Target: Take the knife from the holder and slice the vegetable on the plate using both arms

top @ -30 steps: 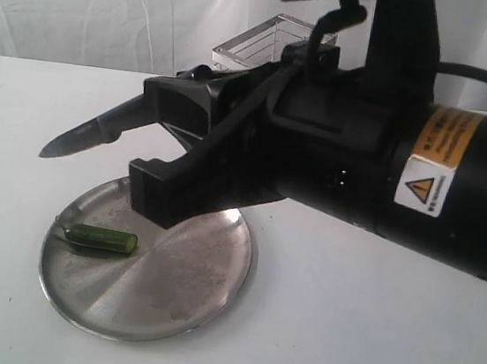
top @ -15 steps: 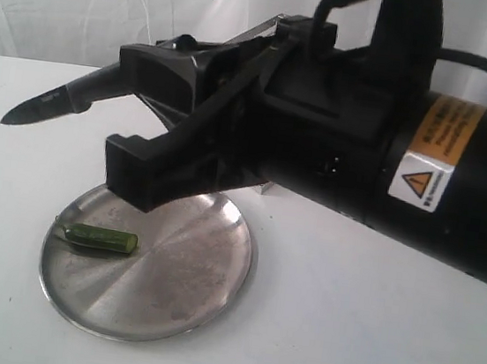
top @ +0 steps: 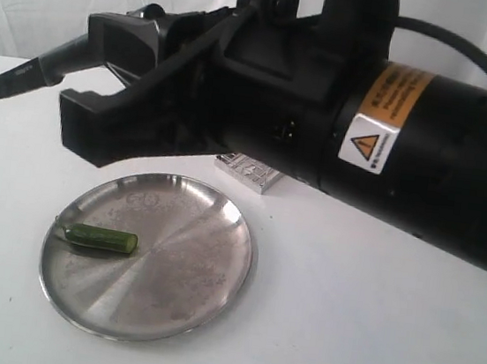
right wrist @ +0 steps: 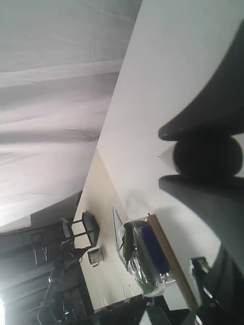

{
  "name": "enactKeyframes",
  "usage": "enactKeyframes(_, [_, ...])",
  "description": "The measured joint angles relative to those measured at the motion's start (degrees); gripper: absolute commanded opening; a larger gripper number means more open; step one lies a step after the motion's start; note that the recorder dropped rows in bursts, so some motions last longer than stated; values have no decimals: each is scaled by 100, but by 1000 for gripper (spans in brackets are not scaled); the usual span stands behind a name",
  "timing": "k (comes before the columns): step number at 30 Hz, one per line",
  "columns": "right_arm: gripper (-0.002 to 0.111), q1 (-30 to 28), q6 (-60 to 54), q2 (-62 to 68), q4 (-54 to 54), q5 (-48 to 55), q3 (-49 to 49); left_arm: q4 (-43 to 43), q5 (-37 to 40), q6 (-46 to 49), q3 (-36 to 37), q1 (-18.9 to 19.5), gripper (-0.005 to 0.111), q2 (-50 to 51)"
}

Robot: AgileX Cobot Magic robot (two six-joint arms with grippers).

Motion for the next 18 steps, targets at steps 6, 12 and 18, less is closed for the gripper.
enactKeyframes(6, [13, 0, 13, 0, 0, -285, 0, -281, -14, 669, -858, -12, 12, 1971])
enactKeyframes(12, [13, 0, 13, 0, 0, -232, -3, -522, -282, 799, -1331, -34, 20, 3085])
enactKeyframes(18, [13, 0, 13, 23, 0, 154, -3, -531, -485, 965, -1627, -34, 20, 3277])
